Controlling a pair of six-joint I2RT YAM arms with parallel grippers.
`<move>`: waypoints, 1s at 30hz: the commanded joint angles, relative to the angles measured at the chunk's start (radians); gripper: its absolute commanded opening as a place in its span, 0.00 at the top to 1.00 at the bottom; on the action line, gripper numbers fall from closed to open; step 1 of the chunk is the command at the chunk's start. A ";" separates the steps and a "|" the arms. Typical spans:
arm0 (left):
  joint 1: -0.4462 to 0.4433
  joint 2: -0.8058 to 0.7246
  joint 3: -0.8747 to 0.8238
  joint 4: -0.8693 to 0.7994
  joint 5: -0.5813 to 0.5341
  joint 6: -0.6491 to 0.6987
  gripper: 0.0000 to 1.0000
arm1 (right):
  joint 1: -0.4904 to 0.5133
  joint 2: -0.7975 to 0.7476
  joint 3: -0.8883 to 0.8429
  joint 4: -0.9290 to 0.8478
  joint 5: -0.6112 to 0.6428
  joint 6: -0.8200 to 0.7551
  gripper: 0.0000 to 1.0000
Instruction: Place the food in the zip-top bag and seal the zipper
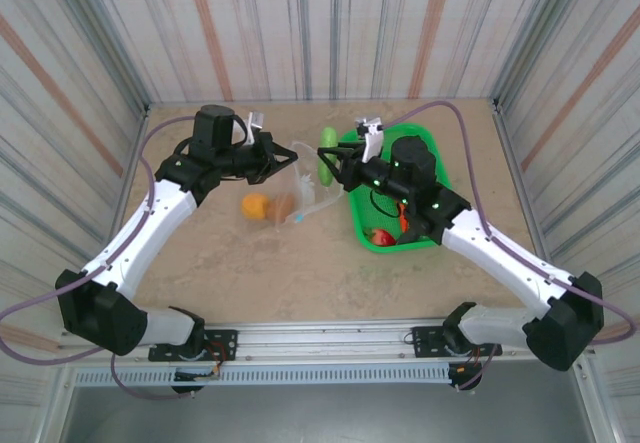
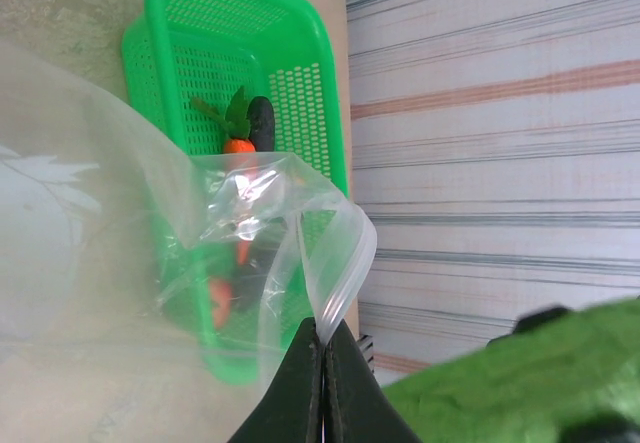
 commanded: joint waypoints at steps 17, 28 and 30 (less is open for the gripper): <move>0.060 -0.085 -0.030 0.146 0.063 -0.171 1.00 | 0.087 0.157 -0.101 0.290 0.181 0.045 0.77; 0.064 -0.077 -0.057 0.181 0.083 -0.186 1.00 | 0.091 0.152 -0.101 0.224 0.172 0.042 0.43; 0.064 -0.075 -0.058 0.181 0.089 -0.185 1.00 | 0.091 0.150 -0.103 0.223 0.175 0.040 0.43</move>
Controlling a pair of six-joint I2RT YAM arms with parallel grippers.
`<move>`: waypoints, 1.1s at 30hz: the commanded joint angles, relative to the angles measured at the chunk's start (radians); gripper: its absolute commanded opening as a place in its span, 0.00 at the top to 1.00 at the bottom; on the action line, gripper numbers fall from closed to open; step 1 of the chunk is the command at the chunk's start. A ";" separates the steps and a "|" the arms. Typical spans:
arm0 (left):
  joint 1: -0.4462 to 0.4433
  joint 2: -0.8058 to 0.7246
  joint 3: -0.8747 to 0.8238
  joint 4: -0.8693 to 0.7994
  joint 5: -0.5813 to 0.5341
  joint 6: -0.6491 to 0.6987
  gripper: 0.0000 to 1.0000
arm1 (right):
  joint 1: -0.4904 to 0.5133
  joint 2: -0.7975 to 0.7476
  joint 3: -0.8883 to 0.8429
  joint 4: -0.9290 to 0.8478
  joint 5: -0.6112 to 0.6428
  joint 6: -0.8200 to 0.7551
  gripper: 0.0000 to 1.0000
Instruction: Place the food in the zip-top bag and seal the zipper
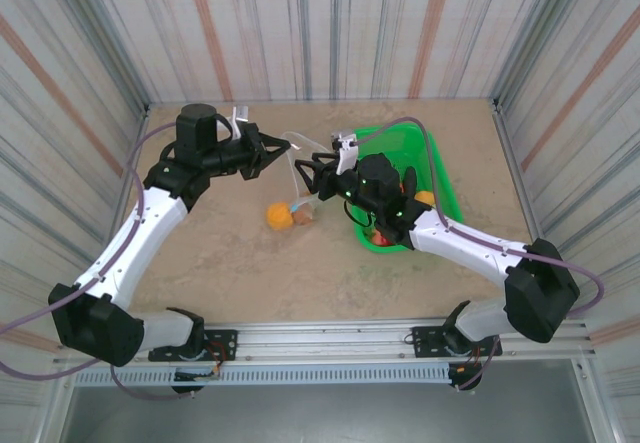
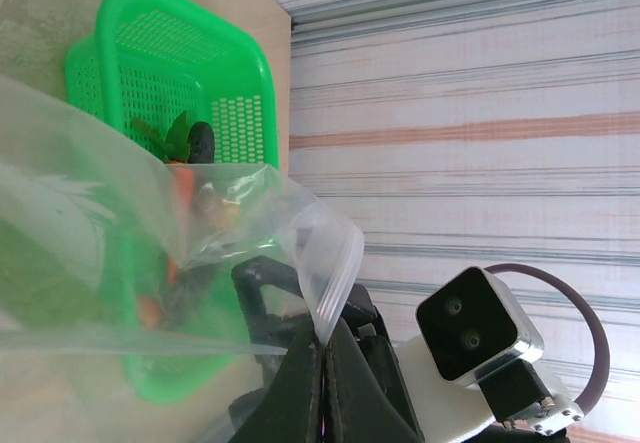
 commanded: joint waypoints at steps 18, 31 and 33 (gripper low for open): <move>-0.062 0.027 0.055 -0.151 -0.070 0.284 1.00 | -0.017 -0.097 0.366 -0.715 0.121 -0.105 0.45; -0.126 0.072 0.025 -0.132 -0.136 0.330 1.00 | -0.331 -0.057 0.402 -1.269 0.039 0.001 0.41; -0.133 0.072 0.003 -0.070 -0.140 0.286 1.00 | -0.368 -0.036 0.358 -1.288 0.079 -0.001 0.41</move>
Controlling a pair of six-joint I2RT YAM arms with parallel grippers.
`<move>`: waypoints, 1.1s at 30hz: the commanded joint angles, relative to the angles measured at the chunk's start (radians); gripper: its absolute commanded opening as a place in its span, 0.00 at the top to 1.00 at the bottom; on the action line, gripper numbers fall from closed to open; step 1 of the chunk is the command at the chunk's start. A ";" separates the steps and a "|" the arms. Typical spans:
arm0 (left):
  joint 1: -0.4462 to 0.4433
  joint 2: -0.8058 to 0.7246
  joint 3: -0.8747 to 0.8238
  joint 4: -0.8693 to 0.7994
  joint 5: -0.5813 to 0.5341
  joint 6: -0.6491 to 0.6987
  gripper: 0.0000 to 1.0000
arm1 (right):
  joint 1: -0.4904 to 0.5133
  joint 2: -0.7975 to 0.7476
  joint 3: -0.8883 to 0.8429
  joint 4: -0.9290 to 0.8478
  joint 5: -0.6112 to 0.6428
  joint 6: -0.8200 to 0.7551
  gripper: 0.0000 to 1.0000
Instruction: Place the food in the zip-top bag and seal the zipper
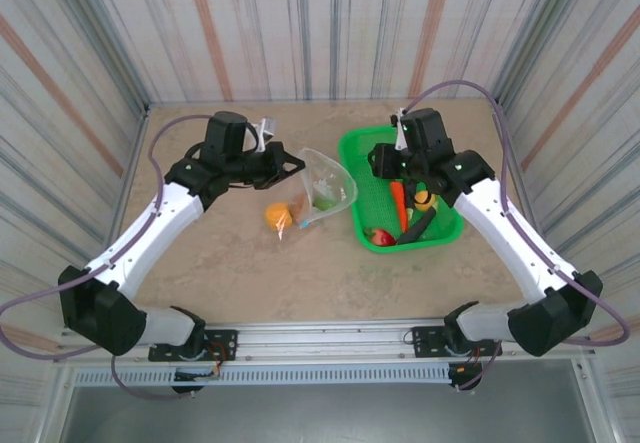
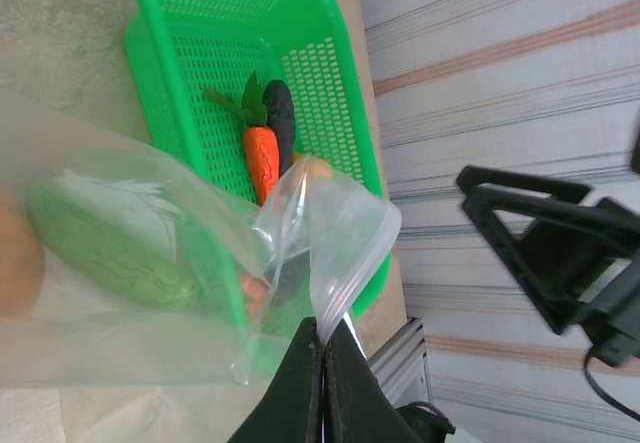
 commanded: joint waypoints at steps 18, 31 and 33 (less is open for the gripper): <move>-0.027 -0.022 -0.151 0.188 -0.022 -0.084 1.00 | -0.165 0.379 -0.092 -0.104 0.334 -0.026 0.32; -0.031 -0.014 -0.177 0.227 0.018 -0.098 1.00 | -0.218 0.540 -0.064 -0.027 0.267 -0.033 0.31; -0.030 -0.015 -0.183 0.247 0.025 -0.114 1.00 | -0.220 0.563 -0.061 -0.020 0.259 -0.029 0.34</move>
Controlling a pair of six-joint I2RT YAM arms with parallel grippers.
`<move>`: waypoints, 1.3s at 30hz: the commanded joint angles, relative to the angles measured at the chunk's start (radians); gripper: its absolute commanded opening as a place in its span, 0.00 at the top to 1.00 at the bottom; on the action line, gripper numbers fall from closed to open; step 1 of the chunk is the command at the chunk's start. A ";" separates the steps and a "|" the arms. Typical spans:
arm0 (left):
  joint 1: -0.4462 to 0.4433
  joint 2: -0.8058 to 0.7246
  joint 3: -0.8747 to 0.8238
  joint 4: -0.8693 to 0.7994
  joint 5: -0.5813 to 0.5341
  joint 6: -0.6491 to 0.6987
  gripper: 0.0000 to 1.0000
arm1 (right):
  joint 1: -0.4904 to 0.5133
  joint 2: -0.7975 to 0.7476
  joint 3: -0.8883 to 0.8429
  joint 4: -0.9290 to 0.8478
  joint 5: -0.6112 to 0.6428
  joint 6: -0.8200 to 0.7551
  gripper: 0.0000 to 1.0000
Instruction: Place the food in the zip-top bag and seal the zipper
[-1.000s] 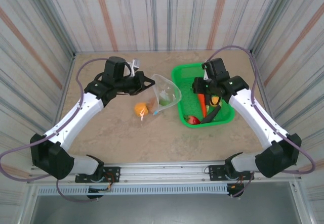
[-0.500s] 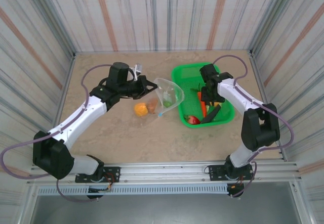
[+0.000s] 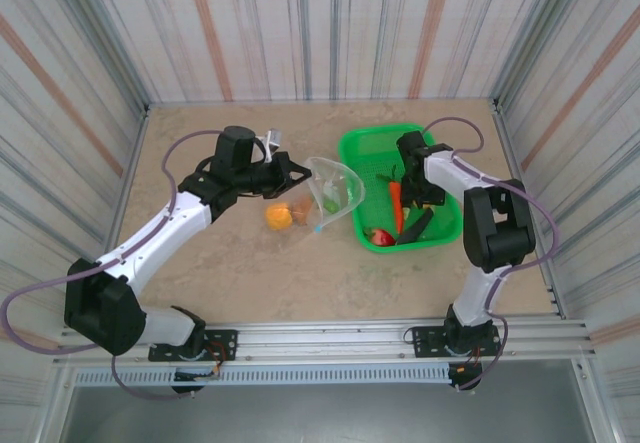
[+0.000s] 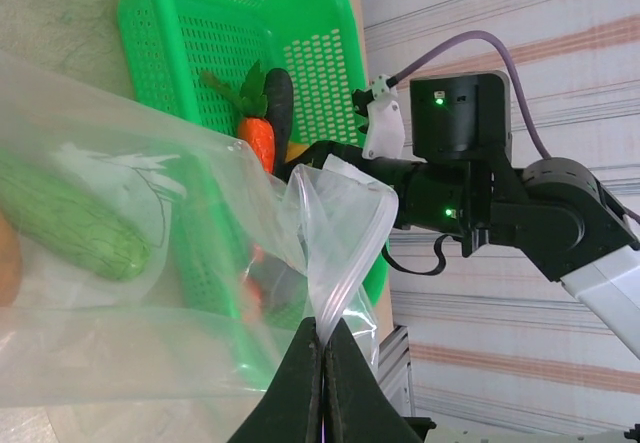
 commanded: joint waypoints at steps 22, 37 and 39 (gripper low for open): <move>0.001 -0.011 -0.001 0.023 0.036 -0.057 1.00 | 0.032 -0.270 -0.004 0.061 -0.084 -0.013 0.50; 0.016 -0.018 0.087 -0.138 0.020 -0.073 1.00 | 0.174 -0.664 -0.065 0.201 -0.568 0.033 0.51; 0.016 -0.022 0.118 -0.198 0.003 -0.034 1.00 | 0.205 -0.666 -0.060 0.223 -0.610 0.043 0.50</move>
